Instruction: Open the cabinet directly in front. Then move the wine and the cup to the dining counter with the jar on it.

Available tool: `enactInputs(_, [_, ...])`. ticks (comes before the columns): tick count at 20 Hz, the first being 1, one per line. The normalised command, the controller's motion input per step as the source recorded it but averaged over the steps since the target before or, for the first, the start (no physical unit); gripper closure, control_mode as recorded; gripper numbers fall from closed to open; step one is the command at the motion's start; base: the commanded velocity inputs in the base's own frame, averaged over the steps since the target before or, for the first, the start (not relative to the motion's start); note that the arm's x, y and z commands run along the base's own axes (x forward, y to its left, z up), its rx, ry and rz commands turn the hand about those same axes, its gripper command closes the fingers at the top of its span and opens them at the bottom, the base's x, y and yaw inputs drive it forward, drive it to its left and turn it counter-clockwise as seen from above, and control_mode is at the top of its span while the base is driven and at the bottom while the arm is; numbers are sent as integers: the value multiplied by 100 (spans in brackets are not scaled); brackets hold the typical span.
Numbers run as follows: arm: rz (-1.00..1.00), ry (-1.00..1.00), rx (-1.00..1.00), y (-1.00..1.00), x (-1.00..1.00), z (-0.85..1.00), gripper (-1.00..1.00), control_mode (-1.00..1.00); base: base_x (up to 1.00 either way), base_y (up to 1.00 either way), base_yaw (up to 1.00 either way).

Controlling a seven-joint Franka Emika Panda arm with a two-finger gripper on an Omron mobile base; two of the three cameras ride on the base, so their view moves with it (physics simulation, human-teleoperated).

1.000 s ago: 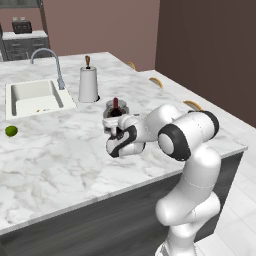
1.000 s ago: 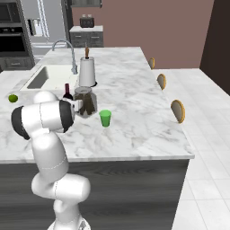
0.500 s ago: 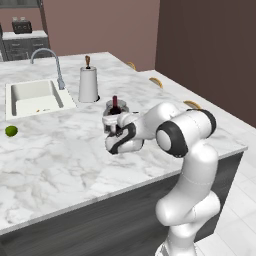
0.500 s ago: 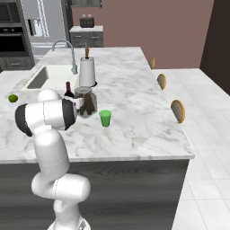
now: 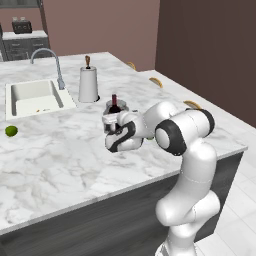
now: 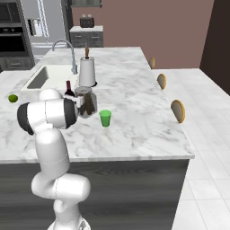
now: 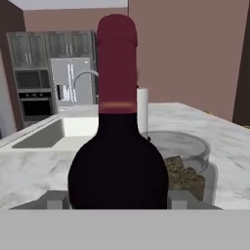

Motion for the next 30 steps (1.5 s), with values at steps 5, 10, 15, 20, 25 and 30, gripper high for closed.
enactInputs(5, [0,-1,-1,0,0,-43,100,-100,0,0,0])
enactInputs(10, [0,0,0,0,0,-53,100,-100,0,0,0])
enactInputs(15, [0,0,0,0,1,-33,100,-100,0,0,0])
enactInputs(20, [0,0,0,0,1,0,100,-100,0,0,0])
enactInputs(25, [0,-11,0,0,11,-17,100,-100,0,0,0])
enactInputs(30, [0,-12,0,2,14,-25,100,-100,0,0,0])
